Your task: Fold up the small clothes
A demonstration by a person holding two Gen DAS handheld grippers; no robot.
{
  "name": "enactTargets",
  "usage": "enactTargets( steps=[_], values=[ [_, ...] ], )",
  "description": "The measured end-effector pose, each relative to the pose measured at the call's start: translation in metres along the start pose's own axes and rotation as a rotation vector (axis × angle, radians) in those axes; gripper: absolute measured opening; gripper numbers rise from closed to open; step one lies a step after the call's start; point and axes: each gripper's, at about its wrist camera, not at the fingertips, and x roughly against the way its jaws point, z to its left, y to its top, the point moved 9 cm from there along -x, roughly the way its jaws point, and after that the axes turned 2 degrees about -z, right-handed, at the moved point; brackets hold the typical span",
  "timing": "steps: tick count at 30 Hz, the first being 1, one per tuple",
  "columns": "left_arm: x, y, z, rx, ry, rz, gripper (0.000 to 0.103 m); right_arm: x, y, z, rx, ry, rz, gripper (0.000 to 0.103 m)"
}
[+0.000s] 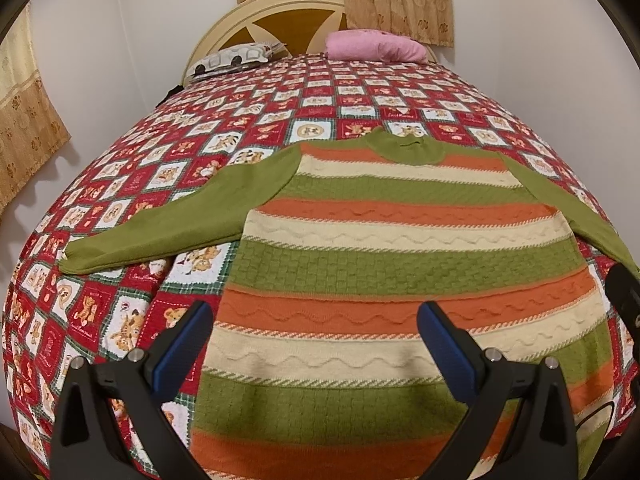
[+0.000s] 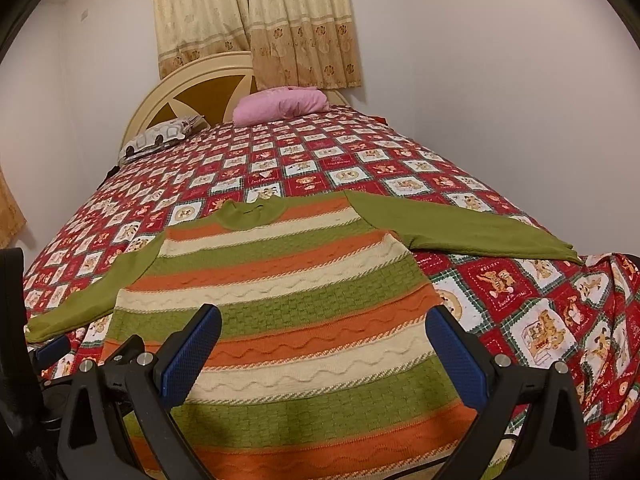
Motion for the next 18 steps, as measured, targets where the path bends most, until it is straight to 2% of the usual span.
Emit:
enactTargets(
  steps=[5, 7, 10, 11, 14, 16, 18],
  values=[
    [-0.011, 0.003, 0.004, 0.001, -0.019, -0.003, 0.103, -0.013, 0.003, -0.011, -0.028, 0.023, -0.012, 0.099],
    [-0.019, 0.006, 0.013, 0.026, -0.033, -0.015, 0.103, -0.019, 0.006, -0.021, -0.039, 0.018, -0.005, 0.081],
    [-0.038, 0.007, 0.032, 0.082, -0.017, -0.010, 0.103, -0.035, 0.012, -0.056, -0.108, 0.013, 0.034, 0.064],
    [-0.045, 0.006, 0.038, 0.101, -0.008, -0.004, 0.103, -0.041, 0.014, -0.073, -0.147, 0.004, 0.049, 0.062],
    [-0.068, -0.003, 0.057, 0.145, 0.039, 0.017, 0.103, -0.060, 0.024, -0.157, -0.299, -0.105, 0.066, 0.062],
    [-0.081, -0.011, 0.065, 0.164, 0.066, 0.044, 0.103, -0.071, 0.028, -0.202, -0.388, -0.139, 0.085, 0.054],
    [-0.087, -0.016, 0.068, 0.222, 0.025, 0.059, 0.103, -0.082, 0.026, -0.256, -0.532, -0.163, 0.117, 0.049]
  ],
)
